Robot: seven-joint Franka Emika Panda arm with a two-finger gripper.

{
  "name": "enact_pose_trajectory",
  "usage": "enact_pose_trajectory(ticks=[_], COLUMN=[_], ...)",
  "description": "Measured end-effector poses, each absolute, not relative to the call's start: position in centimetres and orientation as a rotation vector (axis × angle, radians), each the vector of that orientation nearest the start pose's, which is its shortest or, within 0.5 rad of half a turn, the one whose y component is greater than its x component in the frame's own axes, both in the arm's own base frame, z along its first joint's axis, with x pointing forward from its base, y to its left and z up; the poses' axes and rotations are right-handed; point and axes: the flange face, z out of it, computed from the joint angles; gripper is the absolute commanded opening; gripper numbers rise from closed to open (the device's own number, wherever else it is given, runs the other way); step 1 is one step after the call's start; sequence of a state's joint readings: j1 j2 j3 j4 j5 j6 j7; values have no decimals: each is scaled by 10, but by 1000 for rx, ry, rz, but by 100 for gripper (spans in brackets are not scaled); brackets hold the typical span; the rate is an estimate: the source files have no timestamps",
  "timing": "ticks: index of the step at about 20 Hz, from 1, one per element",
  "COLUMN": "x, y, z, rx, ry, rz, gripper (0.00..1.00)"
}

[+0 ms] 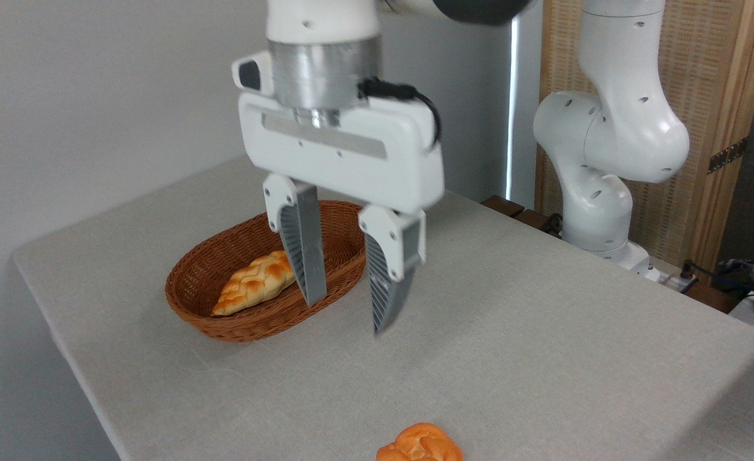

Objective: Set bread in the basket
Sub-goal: 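Move the open gripper from the basket down over the round orange roll, then lower the gripper around the orange roll and close on it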

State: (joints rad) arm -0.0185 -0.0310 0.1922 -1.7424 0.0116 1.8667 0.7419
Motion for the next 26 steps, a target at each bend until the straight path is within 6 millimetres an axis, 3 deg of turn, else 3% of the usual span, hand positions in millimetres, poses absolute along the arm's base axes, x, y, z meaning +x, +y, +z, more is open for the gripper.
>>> enact_pose_trajectory(ticks=[5, 8, 14, 20, 26], x=[556, 552, 550, 561, 562], y=[137, 143, 147, 155, 153], z=[537, 514, 499, 455, 454], rx=[-2917, -2880, -2853, -2840, -2885], ry=[781, 796, 813, 817, 794], rz=[-211, -149, -85, -12, -41], gripper=[100, 100, 100, 100, 100])
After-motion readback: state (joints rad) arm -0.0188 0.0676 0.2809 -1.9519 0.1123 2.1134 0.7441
